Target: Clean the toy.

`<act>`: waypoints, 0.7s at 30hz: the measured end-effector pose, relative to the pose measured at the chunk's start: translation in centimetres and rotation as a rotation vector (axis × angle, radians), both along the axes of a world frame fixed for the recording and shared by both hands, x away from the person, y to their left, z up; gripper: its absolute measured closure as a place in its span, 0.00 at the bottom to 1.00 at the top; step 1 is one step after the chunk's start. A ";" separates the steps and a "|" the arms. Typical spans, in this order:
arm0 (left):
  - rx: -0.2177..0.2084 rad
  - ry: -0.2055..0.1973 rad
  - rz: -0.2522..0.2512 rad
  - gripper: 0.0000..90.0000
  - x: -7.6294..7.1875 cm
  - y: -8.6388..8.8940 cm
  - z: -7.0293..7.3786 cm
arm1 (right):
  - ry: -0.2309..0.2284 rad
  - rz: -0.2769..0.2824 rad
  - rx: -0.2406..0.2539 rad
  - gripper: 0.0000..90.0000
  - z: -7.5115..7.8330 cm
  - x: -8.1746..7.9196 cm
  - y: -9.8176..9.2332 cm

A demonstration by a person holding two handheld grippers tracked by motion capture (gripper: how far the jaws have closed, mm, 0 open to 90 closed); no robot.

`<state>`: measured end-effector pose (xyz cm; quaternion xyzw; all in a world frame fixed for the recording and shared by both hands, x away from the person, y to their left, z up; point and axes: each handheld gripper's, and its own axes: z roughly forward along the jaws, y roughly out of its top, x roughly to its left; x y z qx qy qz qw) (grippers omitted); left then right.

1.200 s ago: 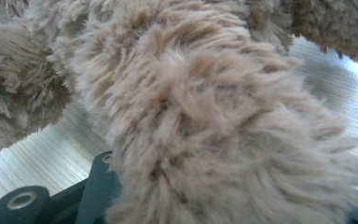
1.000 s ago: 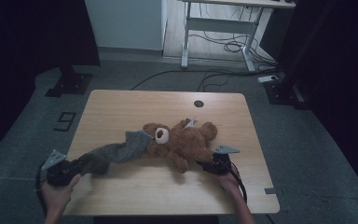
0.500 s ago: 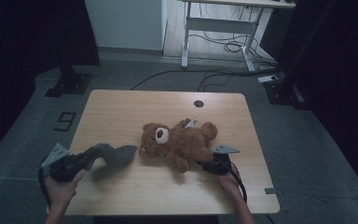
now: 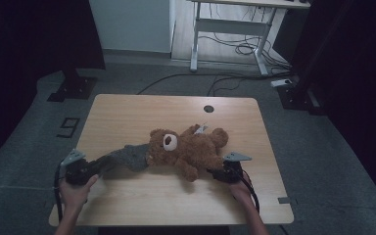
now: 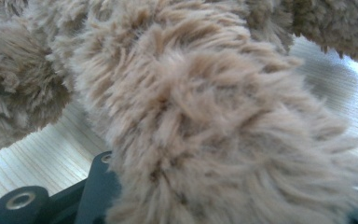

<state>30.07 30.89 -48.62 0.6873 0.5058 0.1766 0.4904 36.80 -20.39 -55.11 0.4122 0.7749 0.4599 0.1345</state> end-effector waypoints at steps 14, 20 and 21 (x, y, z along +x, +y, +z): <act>-0.069 -0.198 -0.011 0.95 -6.5 2.3 4.9 | 0.001 -0.002 0.000 0.58 0.0 0.0 0.0; -0.073 -0.252 -0.017 0.94 -6.9 1.8 7.8 | 0.003 -0.003 0.001 0.58 0.0 0.0 0.0; -0.072 -0.238 -0.025 0.94 -6.4 1.4 7.9 | 0.003 -0.003 0.001 0.58 0.0 0.0 0.0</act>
